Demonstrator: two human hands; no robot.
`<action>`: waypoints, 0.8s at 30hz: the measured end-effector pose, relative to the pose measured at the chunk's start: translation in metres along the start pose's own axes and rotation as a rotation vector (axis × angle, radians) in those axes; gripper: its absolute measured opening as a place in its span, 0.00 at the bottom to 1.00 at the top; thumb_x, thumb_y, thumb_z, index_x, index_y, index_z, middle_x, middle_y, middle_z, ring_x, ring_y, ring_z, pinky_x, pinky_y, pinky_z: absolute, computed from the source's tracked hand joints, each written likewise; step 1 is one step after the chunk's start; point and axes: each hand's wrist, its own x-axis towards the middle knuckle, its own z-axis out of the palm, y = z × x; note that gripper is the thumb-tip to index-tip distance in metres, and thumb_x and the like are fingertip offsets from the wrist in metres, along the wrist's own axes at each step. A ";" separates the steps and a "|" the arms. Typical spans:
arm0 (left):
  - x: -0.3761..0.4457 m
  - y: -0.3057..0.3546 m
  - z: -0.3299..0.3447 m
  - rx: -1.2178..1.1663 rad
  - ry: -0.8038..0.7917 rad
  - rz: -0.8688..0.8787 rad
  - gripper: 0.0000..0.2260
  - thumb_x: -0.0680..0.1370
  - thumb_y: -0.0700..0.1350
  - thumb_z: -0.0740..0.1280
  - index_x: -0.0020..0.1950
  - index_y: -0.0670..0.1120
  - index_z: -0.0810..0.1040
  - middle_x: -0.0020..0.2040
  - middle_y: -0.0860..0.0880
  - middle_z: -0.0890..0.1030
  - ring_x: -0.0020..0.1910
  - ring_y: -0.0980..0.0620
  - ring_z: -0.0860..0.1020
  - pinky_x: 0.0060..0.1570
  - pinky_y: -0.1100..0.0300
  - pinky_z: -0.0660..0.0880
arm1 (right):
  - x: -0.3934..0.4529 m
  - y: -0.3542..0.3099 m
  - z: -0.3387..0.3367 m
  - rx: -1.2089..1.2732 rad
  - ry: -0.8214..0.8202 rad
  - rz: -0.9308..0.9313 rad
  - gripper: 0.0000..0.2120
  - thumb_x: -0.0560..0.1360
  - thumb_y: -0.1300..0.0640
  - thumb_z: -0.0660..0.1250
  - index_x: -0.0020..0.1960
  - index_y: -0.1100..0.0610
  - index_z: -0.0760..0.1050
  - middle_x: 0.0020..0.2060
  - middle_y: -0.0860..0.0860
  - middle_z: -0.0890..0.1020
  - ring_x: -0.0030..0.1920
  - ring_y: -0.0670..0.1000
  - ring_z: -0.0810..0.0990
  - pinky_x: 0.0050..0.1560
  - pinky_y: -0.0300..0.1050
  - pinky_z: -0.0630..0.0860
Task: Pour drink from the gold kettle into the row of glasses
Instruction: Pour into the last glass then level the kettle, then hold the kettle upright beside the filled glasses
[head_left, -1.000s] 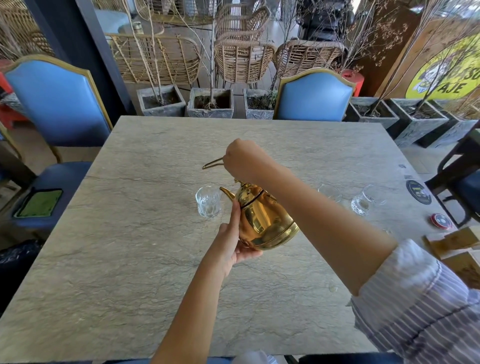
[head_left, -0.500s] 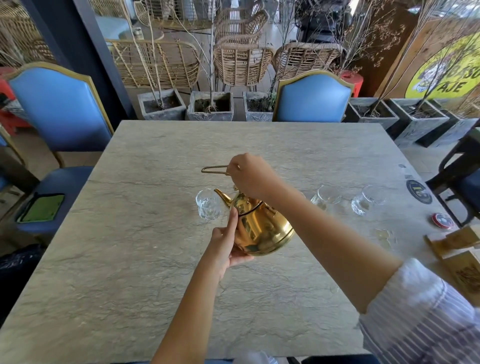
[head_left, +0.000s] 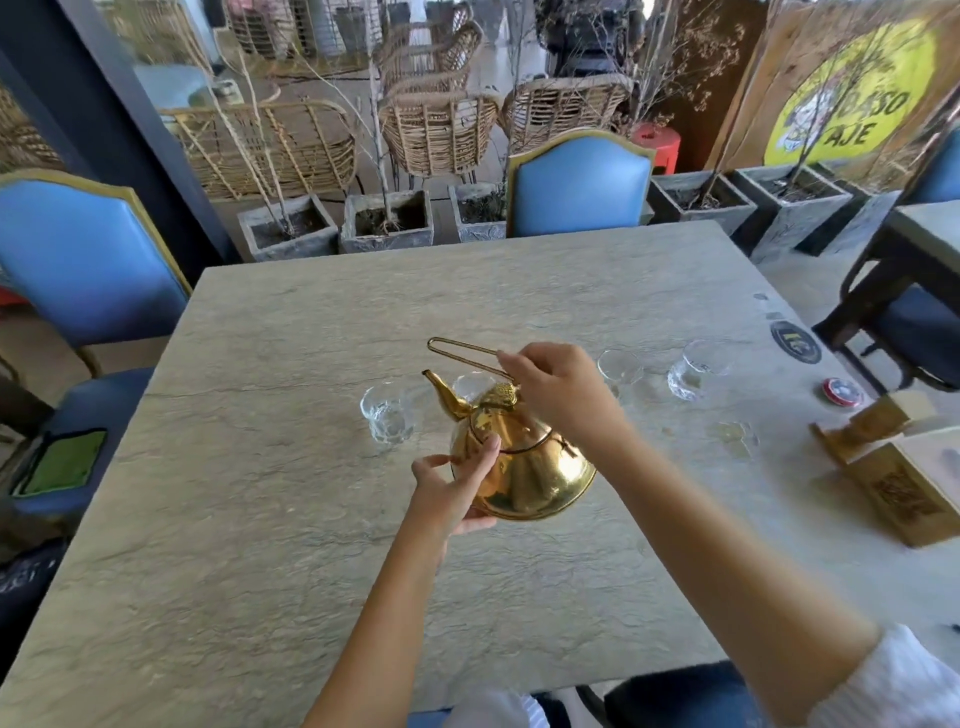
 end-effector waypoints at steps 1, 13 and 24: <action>0.001 -0.001 0.005 0.025 -0.014 -0.005 0.57 0.45 0.72 0.78 0.66 0.51 0.60 0.73 0.39 0.71 0.63 0.40 0.81 0.35 0.58 0.84 | -0.005 0.006 -0.007 0.018 0.038 0.001 0.20 0.78 0.49 0.65 0.30 0.56 0.71 0.24 0.50 0.70 0.26 0.49 0.68 0.32 0.42 0.65; 0.005 -0.022 0.112 0.240 -0.233 -0.066 0.67 0.40 0.72 0.80 0.73 0.43 0.65 0.71 0.41 0.76 0.57 0.42 0.84 0.39 0.55 0.86 | -0.062 0.094 -0.100 0.110 0.274 0.054 0.21 0.77 0.50 0.67 0.30 0.61 0.72 0.21 0.44 0.67 0.23 0.43 0.63 0.29 0.39 0.64; 0.031 -0.044 0.212 0.214 -0.276 -0.218 0.51 0.64 0.59 0.82 0.78 0.42 0.62 0.76 0.37 0.71 0.71 0.34 0.75 0.49 0.38 0.82 | -0.077 0.173 -0.163 0.241 0.454 0.171 0.20 0.73 0.50 0.73 0.25 0.53 0.74 0.18 0.43 0.69 0.22 0.45 0.64 0.28 0.40 0.61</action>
